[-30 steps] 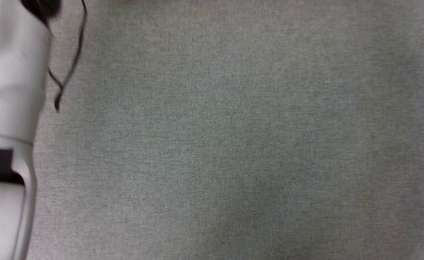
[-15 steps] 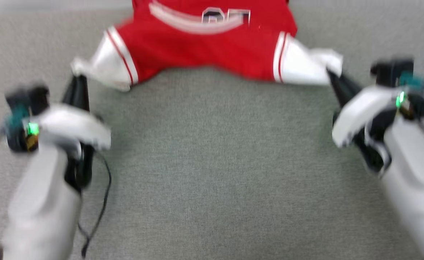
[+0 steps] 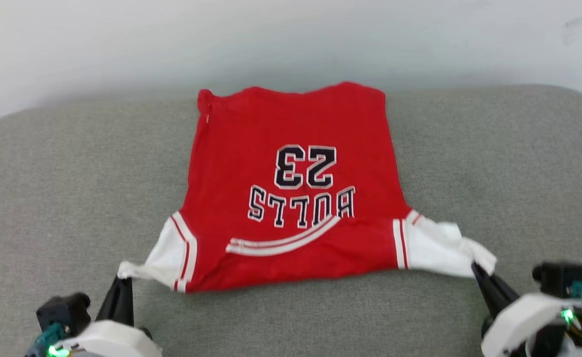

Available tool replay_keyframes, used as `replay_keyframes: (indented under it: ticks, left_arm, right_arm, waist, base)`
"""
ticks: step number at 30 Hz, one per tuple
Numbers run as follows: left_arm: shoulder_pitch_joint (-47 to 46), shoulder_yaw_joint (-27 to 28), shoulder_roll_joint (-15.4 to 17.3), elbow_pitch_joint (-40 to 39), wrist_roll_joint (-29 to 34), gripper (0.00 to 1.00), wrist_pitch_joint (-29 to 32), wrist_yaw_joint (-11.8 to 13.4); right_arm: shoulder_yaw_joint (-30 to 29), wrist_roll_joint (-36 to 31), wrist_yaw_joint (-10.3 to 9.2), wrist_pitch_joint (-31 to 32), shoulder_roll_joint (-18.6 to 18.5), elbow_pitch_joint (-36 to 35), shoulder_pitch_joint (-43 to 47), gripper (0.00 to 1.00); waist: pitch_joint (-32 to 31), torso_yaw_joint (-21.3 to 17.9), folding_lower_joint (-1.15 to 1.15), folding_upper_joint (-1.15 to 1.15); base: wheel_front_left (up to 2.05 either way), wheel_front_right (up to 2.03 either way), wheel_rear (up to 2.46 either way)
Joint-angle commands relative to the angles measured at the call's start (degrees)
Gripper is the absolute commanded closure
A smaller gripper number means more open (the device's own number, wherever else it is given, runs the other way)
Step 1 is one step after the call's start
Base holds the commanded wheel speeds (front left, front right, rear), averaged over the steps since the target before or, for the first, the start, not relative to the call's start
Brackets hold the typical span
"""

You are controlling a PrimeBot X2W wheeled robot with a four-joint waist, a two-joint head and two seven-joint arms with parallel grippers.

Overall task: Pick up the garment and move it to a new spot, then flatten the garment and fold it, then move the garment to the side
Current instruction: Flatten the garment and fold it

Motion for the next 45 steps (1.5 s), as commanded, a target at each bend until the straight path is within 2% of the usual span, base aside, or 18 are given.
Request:
replay_keyframes:
  ticks: [1, 4, 7, 9, 10, 11, 14, 19, 24, 27, 34, 38, 45]
  left_arm:
    - [2.01, -0.36, 0.61, -1.77, 0.68, 1.0, 0.82, 0.93]
    - [6.25, -0.7, 1.13, -5.02, 1.19, 1.0, 2.8, 3.44]
    - [9.17, -1.11, 0.9, -7.81, 1.43, 1.0, 3.85, 5.24]
    - [10.39, -1.87, 0.71, -9.16, 1.93, 1.0, 4.38, 6.13]
    - [10.39, -1.87, 0.71, -9.16, 1.93, 1.0, 4.38, 6.13]
    - [10.72, -2.55, 0.34, -10.35, 2.41, 1.0, 4.63, 6.77]
    - [10.42, -3.2, -0.08, -11.39, 2.62, 1.0, 4.69, 6.75]
    - [7.85, -4.6, 0.39, -13.53, 4.64, 1.0, 4.06, 6.38]
    - [4.52, -6.13, 0.28, -15.35, 6.93, 1.0, 3.43, 5.99]
    - [1.52, -7.54, -0.1, -16.61, 8.34, 1.0, 3.19, 5.29]
    - [-6.26, -10.72, -2.55, -17.31, 10.43, 1.0, 1.7, 2.75]
    - [-10.19, -12.28, -4.01, -16.54, 10.77, 1.0, 0.26, 0.73]
    - [-15.04, -14.24, -6.56, -15.0, 10.95, 1.0, -2.06, -1.81]
  right_arm:
    - [-2.75, -2.14, -0.02, 1.39, 1.46, -2.99, 3.77, 1.0]
    - [-8.24, -6.58, -0.02, 6.45, 5.61, -10.38, 12.18, 1.0]
    - [-11.32, -9.7, -0.02, 11.65, 9.27, -16.77, 18.67, 0.98]
    - [-12.08, -10.89, -0.03, 14.41, 10.56, -19.84, 21.34, 0.53]
    - [-12.08, -10.89, -0.03, 14.41, 10.56, -19.84, 21.34, 0.53]
    - [-12.67, -11.57, -0.02, 15.92, 11.36, -22.34, 22.04, 0.0]
    - [-13.07, -11.89, -0.02, 16.47, 11.72, -23.72, 21.21, 0.0]
    - [-15.29, -10.61, -0.03, 14.68, 11.56, -23.54, 12.78, 0.0]
    - [-17.4, -8.82, -0.01, 13.53, 8.9, -13.05, -3.06, 0.0]
    - [-17.76, -7.93, -0.02, 16.33, 5.33, -3.97, -13.87, 0.0]
    - [-18.64, -7.94, -0.02, 27.82, -2.77, 14.27, -34.3, 0.0]
    - [-18.37, -9.5, -0.02, 34.09, -5.2, 20.57, -43.46, 0.0]
    - [-18.08, -13.04, -0.02, 38.39, -5.98, 26.03, -53.97, 0.0]
  waist:
    - [-1.22, 0.47, 0.02, 0.0]
    - [-2.18, 0.89, 0.02, 0.0]
    - [-2.57, 1.31, 0.02, 0.0]
    - [-2.66, 1.56, 0.02, 0.0]
    - [-2.66, 1.56, 0.02, 0.0]
    - [-2.63, 1.76, 0.02, 0.0]
    - [-2.68, 2.11, 0.02, 0.0]
    - [-1.22, 3.55, 0.02, 0.0]
    - [2.31, 6.05, 0.02, 0.0]
    - [5.29, 8.84, 0.02, 0.0]
    - [12.44, 16.3, 0.02, 0.0]
    - [16.48, 19.74, 0.02, 0.0]
    - [22.94, 22.5, 0.02, 0.0]
  base:
    - [0.0, 0.0, 0.0]
    - [0.0, 0.0, 0.0]
    - [0.0, 0.0, 0.0]
    - [0.0, 0.0, 0.0]
    - [0.0, 0.0, 0.0]
    - [0.0, 0.0, 0.0]
    - [0.0, 0.0, 0.0]
    - [0.0, 0.0, 0.0]
    - [0.0, 0.0, 0.0]
    - [0.0, 0.0, 0.0]
    - [0.0, 0.0, 0.0]
    - [0.0, 0.0, 0.0]
    - [0.0, 0.0, 0.0]
